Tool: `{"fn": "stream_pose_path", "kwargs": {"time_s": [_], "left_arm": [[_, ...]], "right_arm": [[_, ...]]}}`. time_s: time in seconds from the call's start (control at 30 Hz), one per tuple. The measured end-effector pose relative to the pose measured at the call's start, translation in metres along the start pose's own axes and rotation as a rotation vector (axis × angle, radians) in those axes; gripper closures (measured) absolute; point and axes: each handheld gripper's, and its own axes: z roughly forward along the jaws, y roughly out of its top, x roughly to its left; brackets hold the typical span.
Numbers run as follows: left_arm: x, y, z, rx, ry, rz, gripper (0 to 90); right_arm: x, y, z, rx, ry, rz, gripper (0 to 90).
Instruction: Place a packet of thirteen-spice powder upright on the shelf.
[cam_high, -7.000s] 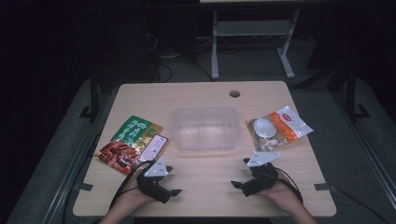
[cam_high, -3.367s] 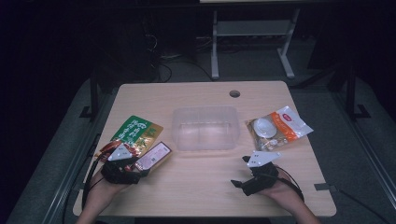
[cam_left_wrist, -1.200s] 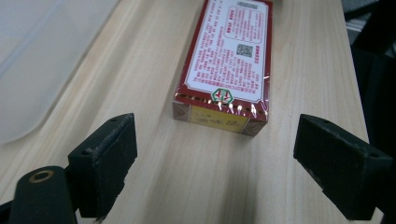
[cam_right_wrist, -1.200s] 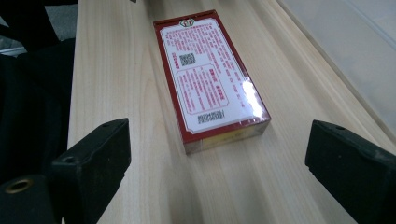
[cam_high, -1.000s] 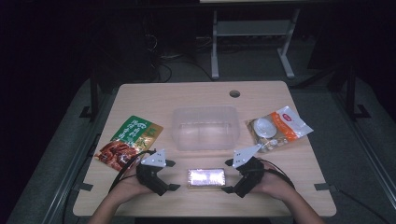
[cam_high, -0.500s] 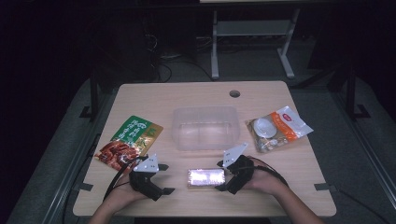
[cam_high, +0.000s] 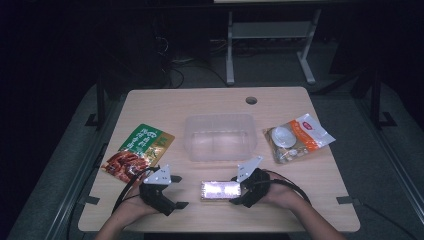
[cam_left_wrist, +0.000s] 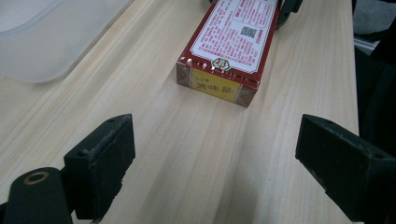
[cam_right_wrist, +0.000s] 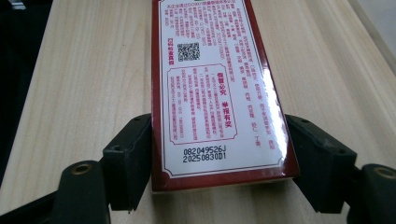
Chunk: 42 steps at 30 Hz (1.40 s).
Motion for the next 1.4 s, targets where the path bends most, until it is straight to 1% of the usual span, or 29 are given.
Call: {"fn": "stream_pose_path", "kwargs": {"time_s": [0.1,0.17,0.2,0.4,0.43,0.5,0.53,0.63,0.67,0.7,0.73,0.8,0.83,0.87,0.9,0.93,0.97,1.0,1.03,1.07,1.1,1.13,1.17,1.2,1.27,1.3,1.33,1.37,1.4], "left_arm": [[0.000,-0.001,0.002,0.009,-0.001,-0.002,11.5],[0.000,-0.001,0.003,0.021,0.000,0.004,12.3],[0.000,-0.001,0.003,0.020,0.001,0.005,12.4],[0.001,-0.002,0.001,0.007,0.010,0.012,12.8],[0.001,-0.002,0.000,0.006,0.011,0.015,12.8],[0.001,-0.001,-0.001,-0.004,0.006,0.015,12.7],[0.001,-0.001,-0.002,-0.011,0.005,0.020,12.7],[0.001,0.000,-0.004,-0.025,0.002,0.029,12.6],[0.001,0.001,-0.004,-0.033,-0.003,0.029,12.6],[0.002,0.002,-0.004,-0.037,-0.014,0.030,12.5],[0.002,0.003,-0.004,-0.046,-0.020,0.037,12.4],[0.004,0.008,-0.004,-0.054,-0.034,0.042,12.2],[0.005,0.010,-0.004,-0.058,-0.037,0.044,12.0],[0.006,0.013,-0.004,-0.067,-0.044,0.046,12.0],[0.006,0.016,-0.003,-0.080,-0.047,0.050,12.0],[0.008,0.020,-0.003,-0.086,-0.050,0.069,12.0],[0.009,0.022,-0.004,-0.087,-0.056,0.073,11.9],[0.009,0.025,-0.004,-0.099,-0.061,0.074,11.8],[0.010,0.028,-0.005,-0.110,-0.065,0.077,11.9],[0.011,0.031,-0.006,-0.121,-0.069,0.082,11.8],[0.011,0.033,-0.007,-0.128,-0.073,0.084,11.8],[0.012,0.036,-0.008,-0.137,-0.077,0.091,11.8],[0.012,0.039,-0.009,-0.148,-0.084,0.095,11.7],[0.013,0.041,-0.009,-0.156,-0.097,0.098,11.5],[0.013,0.047,-0.009,-0.164,-0.112,0.115,11.2],[0.012,0.049,-0.008,-0.167,-0.120,0.123,11.1],[0.013,0.052,-0.008,-0.170,-0.124,0.131,10.9],[0.012,0.054,-0.007,-0.186,-0.127,0.133,10.8],[0.012,0.056,-0.007,-0.191,-0.138,0.137,10.8]], "right_arm": [[0.002,-0.001,0.000,-0.006,-0.017,-0.016,30.6],[0.003,-0.001,0.000,-0.010,-0.018,-0.016,31.2],[0.004,-0.002,0.000,-0.016,-0.020,-0.008,31.4],[0.005,-0.003,-0.001,-0.017,-0.020,-0.006,31.8],[0.006,-0.003,-0.003,-0.012,-0.018,0.001,31.9],[0.006,-0.002,-0.006,-0.017,-0.018,0.011,31.9],[0.006,-0.002,-0.007,-0.019,-0.018,0.008,32.0],[0.006,-0.002,-0.017,-0.048,-0.016,0.028,32.0],[0.005,-0.001,-0.019,-0.060,-0.020,0.022,32.0],[0.006,-0.001,-0.023,-0.070,-0.015,0.037,32.0],[0.006,0.000,-0.026,-0.081,-0.015,0.036,32.0],[0.006,0.000,-0.032,-0.114,-0.008,0.042,32.0],[0.006,0.001,-0.036,-0.135,0.001,0.057,32.1],[0.005,0.001,-0.037,-0.146,0.002,0.055,32.1],[0.006,0.001,-0.039,-0.157,0.008,0.064,32.1],[0.006,0.002,-0.041,-0.163,0.011,0.065,32.1],[0.006,0.003,-0.044,-0.172,0.007,0.050,32.1],[0.006,0.004,-0.045,-0.179,0.011,0.057,32.1],[0.006,0.005,-0.047,-0.195,0.009,0.046,32.1],[0.007,0.006,-0.049,-0.207,0.019,0.058,32.1],[0.007,0.007,-0.051,-0.225,0.019,0.051,32.1],[0.007,0.008,-0.053,-0.229,0.015,0.045,32.1],[0.009,0.009,-0.054,-0.241,0.015,0.049,32.1],[0.009,0.010,-0.056,-0.248,0.018,0.043,32.1],[0.011,0.011,-0.058,-0.265,0.016,0.034,32.1],[0.012,0.012,-0.060,-0.276,0.020,0.045,32.1],[0.013,0.012,-0.061,-0.282,0.017,0.041,32.1],[0.013,0.013,-0.062,-0.287,0.018,0.038,32.1],[0.014,0.012,-0.062,-0.291,0.019,0.037,32.1]]}}
